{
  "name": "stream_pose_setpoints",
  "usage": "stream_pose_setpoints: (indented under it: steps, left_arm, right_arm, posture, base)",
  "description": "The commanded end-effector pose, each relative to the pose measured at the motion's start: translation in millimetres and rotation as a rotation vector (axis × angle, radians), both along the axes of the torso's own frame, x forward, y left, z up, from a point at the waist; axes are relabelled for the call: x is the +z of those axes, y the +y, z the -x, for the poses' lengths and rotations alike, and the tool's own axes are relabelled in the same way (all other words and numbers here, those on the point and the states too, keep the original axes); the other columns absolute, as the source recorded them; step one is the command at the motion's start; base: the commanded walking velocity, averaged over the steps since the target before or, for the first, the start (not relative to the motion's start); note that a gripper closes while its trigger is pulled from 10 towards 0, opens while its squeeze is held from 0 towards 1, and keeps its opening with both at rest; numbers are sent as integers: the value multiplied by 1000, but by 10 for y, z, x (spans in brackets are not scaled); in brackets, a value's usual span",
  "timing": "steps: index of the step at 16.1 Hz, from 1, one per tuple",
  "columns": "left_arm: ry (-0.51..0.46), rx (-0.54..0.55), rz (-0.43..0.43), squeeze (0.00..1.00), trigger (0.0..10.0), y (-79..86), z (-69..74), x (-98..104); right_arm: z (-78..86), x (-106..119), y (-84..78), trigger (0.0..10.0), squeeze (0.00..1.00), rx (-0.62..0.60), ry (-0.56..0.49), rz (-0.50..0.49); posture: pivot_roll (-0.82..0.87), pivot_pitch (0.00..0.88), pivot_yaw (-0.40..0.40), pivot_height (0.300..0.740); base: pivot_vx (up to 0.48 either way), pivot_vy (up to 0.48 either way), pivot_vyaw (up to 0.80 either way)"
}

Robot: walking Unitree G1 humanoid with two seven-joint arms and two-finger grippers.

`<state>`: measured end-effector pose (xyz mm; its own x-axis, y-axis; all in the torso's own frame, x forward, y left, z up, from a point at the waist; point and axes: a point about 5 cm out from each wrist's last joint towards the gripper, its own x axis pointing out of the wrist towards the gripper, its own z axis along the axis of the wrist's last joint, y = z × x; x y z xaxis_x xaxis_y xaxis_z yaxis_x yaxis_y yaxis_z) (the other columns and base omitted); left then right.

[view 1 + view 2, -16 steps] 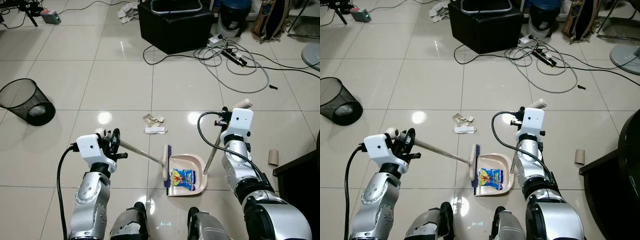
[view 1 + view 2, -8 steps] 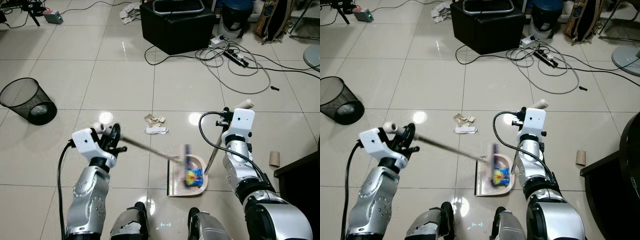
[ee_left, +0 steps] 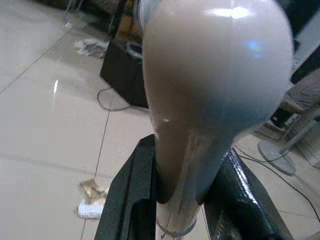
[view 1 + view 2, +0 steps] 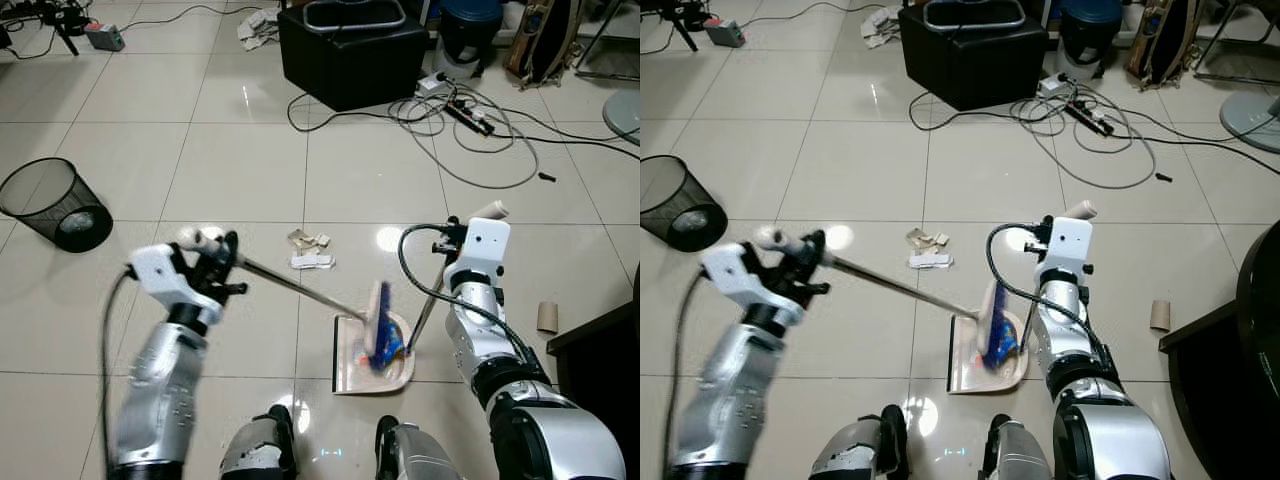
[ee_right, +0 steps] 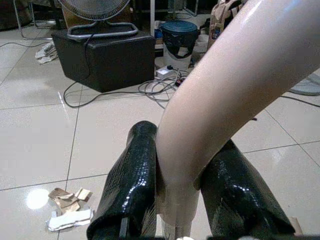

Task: Sweep floor

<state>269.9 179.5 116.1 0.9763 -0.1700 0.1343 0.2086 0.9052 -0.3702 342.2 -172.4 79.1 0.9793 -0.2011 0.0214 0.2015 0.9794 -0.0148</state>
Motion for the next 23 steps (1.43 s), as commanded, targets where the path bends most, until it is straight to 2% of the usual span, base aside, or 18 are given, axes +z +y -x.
stream_pose_setpoints:
  steps: [1,4,8,12,14,16,19,21,23]
  left_arm:
    - [-62,-22,-68,0,10000,117,25,124]
    - [-84,-56,-212,0,10000,218,36,170]
    - [-96,-82,-350,0,10000,287,87,184]
    - [-145,66,-462,0,10000,489,67,235]
    - [-169,136,-477,0,10000,558,50,269]
    - [-174,252,-507,0,10000,710,57,289]
    - [-102,339,-546,0,10000,890,122,169]
    - [-34,362,-499,0,10000,878,106,63]
    - [-22,358,-505,0,10000,786,83,13]
  right_arm:
    - [61,-136,-22,10000,0,2,73,6]
    - [59,-137,-16,10000,0,5,75,5]
    - [65,-148,1,10000,0,10,78,2]
    - [75,-158,-22,10000,0,3,80,-3]
    - [75,-150,-55,10000,0,-15,74,-20]
    - [68,-114,-130,10000,0,-46,48,-79]
    - [-13,47,-227,10000,0,-47,-18,-188]
    - [-97,264,-252,10000,0,7,-96,-190]
    - [-160,494,-227,10000,0,90,-166,-188]
  posture:
    - [66,162,47,740]
    - [73,166,43,740]
    - [74,169,42,740]
    - [76,167,39,740]
    - [74,164,38,740]
    - [68,151,41,740]
    - [58,133,41,740]
    - [57,131,31,740]
    - [54,127,24,740]
  base:
    - [0,0,0]
    - [0,0,0]
    - [0,0,0]
    - [0,0,0]
    - [0,0,0]
    - [0,0,0]
    - [0,0,0]
    - [0,0,0]
    - [0,0,0]
